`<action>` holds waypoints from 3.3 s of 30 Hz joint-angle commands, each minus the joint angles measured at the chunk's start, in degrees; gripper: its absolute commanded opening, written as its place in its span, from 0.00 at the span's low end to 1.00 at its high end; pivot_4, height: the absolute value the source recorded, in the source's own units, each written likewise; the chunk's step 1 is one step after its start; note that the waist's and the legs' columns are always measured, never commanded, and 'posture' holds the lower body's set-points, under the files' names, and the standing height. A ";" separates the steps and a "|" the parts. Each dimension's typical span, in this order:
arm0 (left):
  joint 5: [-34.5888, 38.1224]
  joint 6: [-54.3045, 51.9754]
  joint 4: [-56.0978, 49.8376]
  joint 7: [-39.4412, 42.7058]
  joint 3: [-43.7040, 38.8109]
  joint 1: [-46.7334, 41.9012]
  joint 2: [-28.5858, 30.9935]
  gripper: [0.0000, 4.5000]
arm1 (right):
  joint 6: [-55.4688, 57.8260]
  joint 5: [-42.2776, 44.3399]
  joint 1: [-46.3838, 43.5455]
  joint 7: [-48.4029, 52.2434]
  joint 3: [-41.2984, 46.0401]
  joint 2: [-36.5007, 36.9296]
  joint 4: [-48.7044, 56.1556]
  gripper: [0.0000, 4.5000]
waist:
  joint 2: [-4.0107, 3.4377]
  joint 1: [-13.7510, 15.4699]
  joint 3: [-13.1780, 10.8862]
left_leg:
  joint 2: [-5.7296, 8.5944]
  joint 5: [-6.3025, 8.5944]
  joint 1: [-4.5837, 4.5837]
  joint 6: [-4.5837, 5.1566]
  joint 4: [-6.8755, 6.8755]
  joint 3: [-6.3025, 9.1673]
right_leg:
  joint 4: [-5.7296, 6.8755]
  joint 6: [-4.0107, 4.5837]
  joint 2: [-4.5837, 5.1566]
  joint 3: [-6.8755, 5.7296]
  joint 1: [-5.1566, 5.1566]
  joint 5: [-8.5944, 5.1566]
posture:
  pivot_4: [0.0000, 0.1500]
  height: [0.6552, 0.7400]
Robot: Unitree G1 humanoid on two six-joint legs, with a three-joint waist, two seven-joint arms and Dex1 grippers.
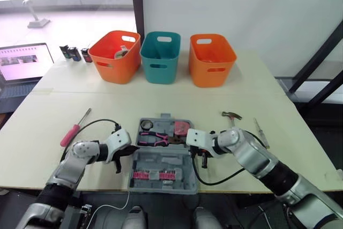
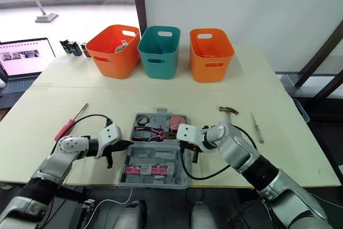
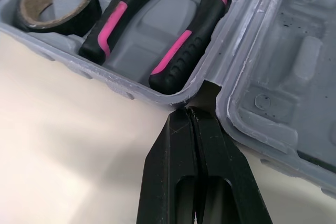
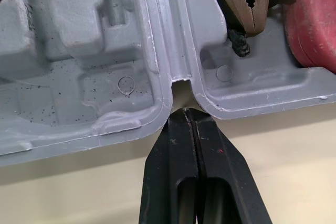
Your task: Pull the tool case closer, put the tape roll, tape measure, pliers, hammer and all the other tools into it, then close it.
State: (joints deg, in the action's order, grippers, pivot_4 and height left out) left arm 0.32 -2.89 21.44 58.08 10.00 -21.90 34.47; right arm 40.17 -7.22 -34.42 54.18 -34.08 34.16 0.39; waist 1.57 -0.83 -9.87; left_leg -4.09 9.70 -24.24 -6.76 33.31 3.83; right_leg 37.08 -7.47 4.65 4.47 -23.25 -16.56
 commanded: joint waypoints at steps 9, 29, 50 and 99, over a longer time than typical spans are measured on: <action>-2.68 7.89 15.52 -1.18 0.91 -10.52 -4.99 0.00 | -8.53 -2.28 -7.13 -2.41 3.20 -5.54 -13.58 0.00 | 0.00 -0.06 0.00 | 0.01 -0.01 -0.14 -0.01 -0.08 0.09 | 0.02 -0.35 -0.05 -0.03 -0.09 0.10 | 1.00 1.00; -1.28 4.87 9.21 0.01 -0.25 -5.43 -5.18 0.00 | -3.12 -3.09 -3.05 0.14 2.94 -7.36 -7.05 0.00 | -0.01 -0.19 0.00 | 0.02 -0.04 -0.13 -0.06 -0.16 0.12 | 0.03 -0.43 -0.05 -0.04 -0.07 0.07 | 1.00 1.00; -0.43 0.03 2.62 -0.09 -1.55 -0.59 -3.15 0.00 | -0.96 -3.59 -1.63 -0.30 2.78 -8.15 -5.03 0.00 | -0.02 -0.50 0.01 | 0.02 -0.03 -0.09 -0.06 -0.18 0.13 | 0.03 -0.43 -0.05 -0.04 -0.07 0.06 | 1.00 1.00; 21.83 4.34 16.27 10.02 -48.33 27.49 25.34 1.00 | -13.79 25.90 36.31 10.81 66.08 16.73 5.69 0.99 | 0.08 -1.89 -0.24 | 0.01 0.07 0.06 -0.05 -0.18 -0.05 | -0.16 0.08 0.12 0.03 -0.16 -0.10 | 1.00 1.00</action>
State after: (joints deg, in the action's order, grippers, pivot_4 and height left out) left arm 21.87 -0.93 35.31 68.63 -35.63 5.26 58.48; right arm 28.69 17.63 1.27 64.64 29.74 50.21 6.88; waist 1.65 -2.72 -10.11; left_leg -4.08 9.85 -24.04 -6.93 33.12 3.78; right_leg 36.82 -7.42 4.78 4.50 -23.46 -16.67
